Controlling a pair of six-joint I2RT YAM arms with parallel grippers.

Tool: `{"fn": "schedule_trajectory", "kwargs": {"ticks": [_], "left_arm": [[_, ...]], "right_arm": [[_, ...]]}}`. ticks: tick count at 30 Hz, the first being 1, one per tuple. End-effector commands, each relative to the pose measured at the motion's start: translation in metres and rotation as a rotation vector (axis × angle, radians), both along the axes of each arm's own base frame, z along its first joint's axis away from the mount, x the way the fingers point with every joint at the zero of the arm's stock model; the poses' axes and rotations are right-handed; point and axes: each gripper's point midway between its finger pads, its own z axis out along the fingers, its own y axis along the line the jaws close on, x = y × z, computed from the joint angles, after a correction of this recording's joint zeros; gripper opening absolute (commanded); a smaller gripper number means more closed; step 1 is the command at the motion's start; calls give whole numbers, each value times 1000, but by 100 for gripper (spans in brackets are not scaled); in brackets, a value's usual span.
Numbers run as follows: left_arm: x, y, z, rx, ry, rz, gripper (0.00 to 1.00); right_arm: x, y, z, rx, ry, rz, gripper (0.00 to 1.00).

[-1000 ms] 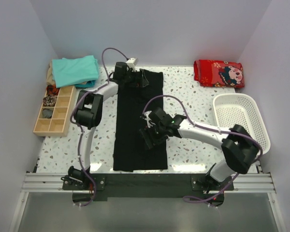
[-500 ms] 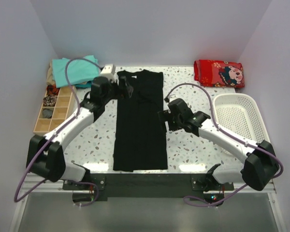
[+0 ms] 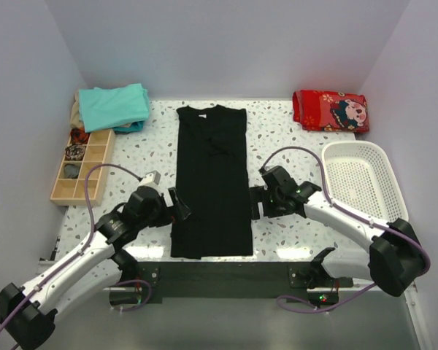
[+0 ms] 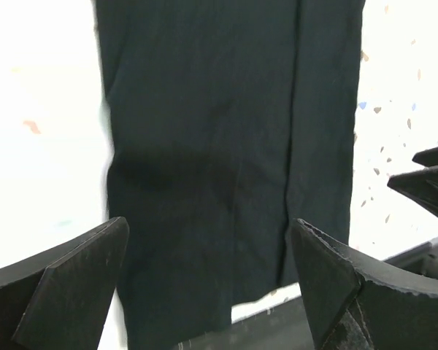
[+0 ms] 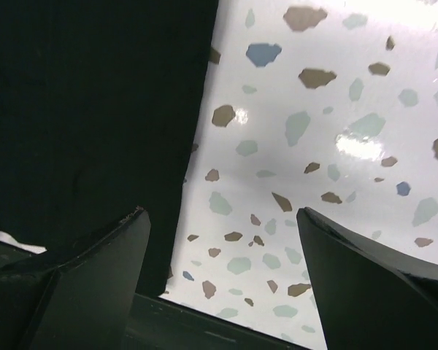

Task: Fold and stack the t-shirts
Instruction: Grab the bottom of the folded rectangular tshirt with both arms

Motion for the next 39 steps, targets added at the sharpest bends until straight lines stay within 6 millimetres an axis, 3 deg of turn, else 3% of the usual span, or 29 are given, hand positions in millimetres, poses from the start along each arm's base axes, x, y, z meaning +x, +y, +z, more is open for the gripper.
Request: {"fn": "schedule_trajectory", "kwargs": {"ticks": [1,5,6,10,14,20,26,32,36,39], "left_arm": [[-43,16,-30,-28,171,90,94],[-65,20,-45,-38,253,108,93],[-73,26,-57,-12,290,114,93],[-92,20,-76,-26,361,72,94],[-96,21,-87,8,384,61,95],[-101,13,-91,28,407,27,87],[-117,11,-87,50,448,-9,79],[-133,12,-94,39,484,-31,69],[-132,13,-101,68,487,-34,56],[-129,10,-103,84,481,-40,53]], "right_arm": [[-10,11,4,122,23,-30,87],[-22,11,-2,161,54,-46,87],[-25,11,-3,167,64,-46,87],[-35,20,-1,229,101,-26,86],[-51,31,-7,304,178,13,83],[-60,35,-15,314,211,12,80],[-82,52,-24,310,266,63,75],[-97,43,-38,286,301,15,70],[-99,40,-40,291,299,-4,68],[-97,45,-40,305,296,0,63]]}}
